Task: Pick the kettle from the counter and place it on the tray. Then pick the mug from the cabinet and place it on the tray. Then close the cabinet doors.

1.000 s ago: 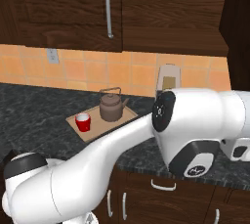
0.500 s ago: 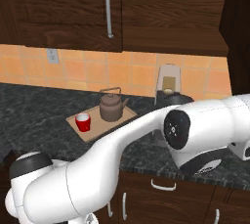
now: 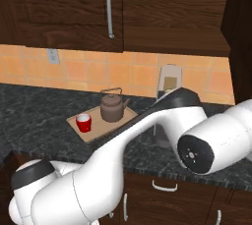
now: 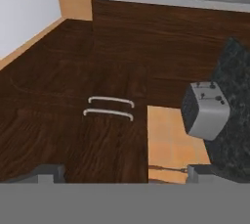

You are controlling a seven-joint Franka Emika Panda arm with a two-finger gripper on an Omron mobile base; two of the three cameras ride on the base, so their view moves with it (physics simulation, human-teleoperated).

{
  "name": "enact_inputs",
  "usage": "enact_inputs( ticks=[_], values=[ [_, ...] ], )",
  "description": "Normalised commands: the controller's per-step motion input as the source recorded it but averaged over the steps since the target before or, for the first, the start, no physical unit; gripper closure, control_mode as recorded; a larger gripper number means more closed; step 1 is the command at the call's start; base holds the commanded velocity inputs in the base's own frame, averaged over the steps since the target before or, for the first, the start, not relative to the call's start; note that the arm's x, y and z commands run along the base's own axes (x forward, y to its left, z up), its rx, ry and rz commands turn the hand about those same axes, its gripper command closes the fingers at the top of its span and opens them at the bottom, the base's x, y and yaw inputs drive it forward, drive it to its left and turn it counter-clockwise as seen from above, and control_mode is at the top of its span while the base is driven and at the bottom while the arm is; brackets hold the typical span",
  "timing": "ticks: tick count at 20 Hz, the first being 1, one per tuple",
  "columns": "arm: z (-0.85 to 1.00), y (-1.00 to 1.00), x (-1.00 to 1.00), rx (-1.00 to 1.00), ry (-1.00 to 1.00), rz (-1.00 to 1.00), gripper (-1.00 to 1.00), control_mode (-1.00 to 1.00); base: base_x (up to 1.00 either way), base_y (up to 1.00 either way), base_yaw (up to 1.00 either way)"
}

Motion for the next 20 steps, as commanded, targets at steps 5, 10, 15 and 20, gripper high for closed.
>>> enact_inputs(
  ticks=[5, 10, 15, 20],
  values=[
    [0.05, 0.00, 0.15, -0.08, 0.00, 0.19, -1.00, -1.00, 0.00, 0.00, 0.00],
    [0.08, 0.00, 0.16, -0.06, 0.00, 0.18, -1.00, -1.00, 0.00, 0.00, 0.00],
    [0.06, 0.22, 0.09, -0.08, 0.00, 0.16, -1.00, -1.00, 0.00, 0.00, 0.00],
    [0.09, 0.36, 0.10, -0.08, 0.00, 0.17, -1.00, -1.00, 0.00, 0.00, 0.00]
  ],
)
